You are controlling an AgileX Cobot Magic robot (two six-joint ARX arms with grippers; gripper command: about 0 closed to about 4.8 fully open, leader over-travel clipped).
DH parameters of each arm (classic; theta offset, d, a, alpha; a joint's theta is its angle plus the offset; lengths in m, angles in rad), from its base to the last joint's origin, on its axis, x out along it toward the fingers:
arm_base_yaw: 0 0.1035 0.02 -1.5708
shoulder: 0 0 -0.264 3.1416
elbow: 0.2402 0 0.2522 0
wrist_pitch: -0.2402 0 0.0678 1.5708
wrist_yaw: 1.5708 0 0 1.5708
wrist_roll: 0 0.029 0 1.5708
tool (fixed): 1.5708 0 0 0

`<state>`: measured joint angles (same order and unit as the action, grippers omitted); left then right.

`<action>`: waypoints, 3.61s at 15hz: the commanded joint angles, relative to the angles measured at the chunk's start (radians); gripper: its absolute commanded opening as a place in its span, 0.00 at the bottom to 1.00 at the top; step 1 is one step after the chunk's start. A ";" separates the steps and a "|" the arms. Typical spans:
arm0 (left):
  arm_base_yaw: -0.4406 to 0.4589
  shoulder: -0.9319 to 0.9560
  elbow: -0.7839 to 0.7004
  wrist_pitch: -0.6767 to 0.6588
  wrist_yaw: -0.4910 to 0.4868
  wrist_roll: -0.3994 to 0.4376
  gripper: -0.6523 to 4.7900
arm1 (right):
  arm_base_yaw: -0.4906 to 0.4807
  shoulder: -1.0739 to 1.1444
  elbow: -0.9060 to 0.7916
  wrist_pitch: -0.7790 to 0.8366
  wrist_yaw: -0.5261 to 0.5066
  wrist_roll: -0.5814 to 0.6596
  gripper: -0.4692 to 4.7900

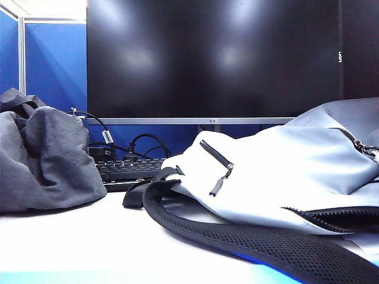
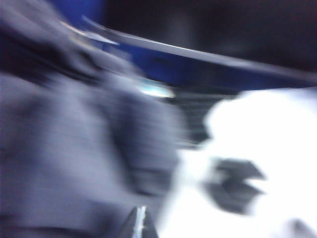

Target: Take the gray clothes out of the backpack.

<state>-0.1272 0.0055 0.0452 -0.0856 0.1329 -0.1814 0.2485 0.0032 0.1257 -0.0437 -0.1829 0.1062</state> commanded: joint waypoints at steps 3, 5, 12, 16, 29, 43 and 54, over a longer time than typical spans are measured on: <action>0.074 -0.002 -0.038 0.050 -0.108 0.155 0.11 | 0.000 -0.001 0.002 0.011 -0.002 0.001 0.09; 0.088 -0.002 -0.038 0.049 -0.065 0.186 0.11 | 0.000 -0.001 0.002 0.011 -0.002 0.001 0.09; 0.088 -0.002 -0.038 0.042 -0.100 0.155 0.11 | 0.000 -0.001 0.002 0.011 -0.002 0.001 0.09; 0.089 -0.002 -0.038 0.043 -0.140 0.147 0.11 | 0.000 -0.001 0.002 0.011 -0.002 0.001 0.09; 0.124 -0.002 -0.038 0.042 -0.130 0.141 0.11 | 0.000 -0.001 0.002 0.011 -0.002 0.001 0.09; 0.124 -0.002 -0.038 0.042 -0.130 0.141 0.11 | -0.029 -0.001 0.000 -0.055 0.171 -0.062 0.09; 0.124 -0.002 -0.038 0.042 -0.130 0.141 0.11 | -0.155 -0.002 -0.063 0.036 0.262 -0.062 0.09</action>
<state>-0.0021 0.0055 0.0071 -0.0494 -0.0006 -0.0391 0.0937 0.0032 0.0689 -0.0544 0.0826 0.0456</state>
